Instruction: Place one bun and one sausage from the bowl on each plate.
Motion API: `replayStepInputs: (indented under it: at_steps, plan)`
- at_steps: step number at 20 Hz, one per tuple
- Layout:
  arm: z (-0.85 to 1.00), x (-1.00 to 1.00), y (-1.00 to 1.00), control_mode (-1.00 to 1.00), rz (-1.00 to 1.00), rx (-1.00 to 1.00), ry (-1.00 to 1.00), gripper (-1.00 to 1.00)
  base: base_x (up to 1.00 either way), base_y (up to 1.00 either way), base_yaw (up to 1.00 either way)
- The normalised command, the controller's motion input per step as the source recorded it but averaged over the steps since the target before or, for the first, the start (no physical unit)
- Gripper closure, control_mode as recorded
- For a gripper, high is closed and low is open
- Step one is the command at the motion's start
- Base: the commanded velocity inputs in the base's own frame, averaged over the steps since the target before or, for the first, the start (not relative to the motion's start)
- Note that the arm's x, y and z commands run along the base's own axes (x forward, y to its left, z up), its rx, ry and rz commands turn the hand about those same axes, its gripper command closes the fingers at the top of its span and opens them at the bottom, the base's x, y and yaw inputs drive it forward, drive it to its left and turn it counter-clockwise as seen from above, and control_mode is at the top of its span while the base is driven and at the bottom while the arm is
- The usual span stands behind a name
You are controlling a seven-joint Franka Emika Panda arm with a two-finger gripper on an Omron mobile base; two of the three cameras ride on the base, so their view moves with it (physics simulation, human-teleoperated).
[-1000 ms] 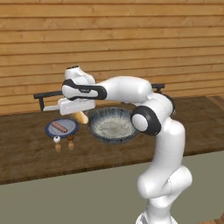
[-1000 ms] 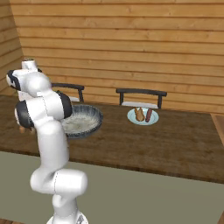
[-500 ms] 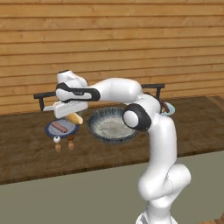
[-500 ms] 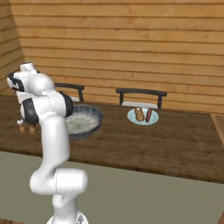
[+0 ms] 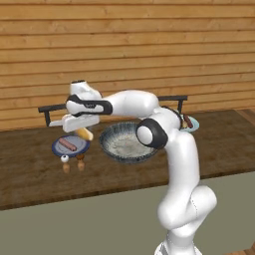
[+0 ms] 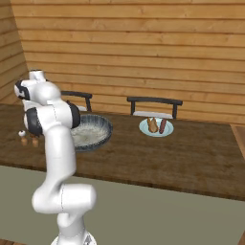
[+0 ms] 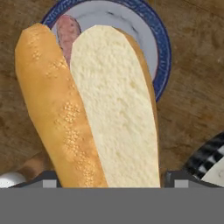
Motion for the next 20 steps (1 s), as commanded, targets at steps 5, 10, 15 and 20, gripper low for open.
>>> replayStepInputs:
  at_steps: [5, 10, 15, 20]
  plan:
    - [-0.14, 0.37, 0.11, -1.00, 0.01, 0.10, -0.12, 1.00, 0.00, 0.00, 0.00]
    - [0.04, 0.32, 0.23, -1.00, 0.00, 0.00, 0.00, 1.00, 0.00, 0.00, 0.00]
    - [0.01, 0.12, 0.26, -1.00, 0.00, 0.00, 0.00, 1.00, 0.00, 0.00, 0.00]
    - [-0.08, 0.22, 0.15, -1.00, 0.00, 0.00, 0.00, 1.00, 0.00, 0.00, 0.00]
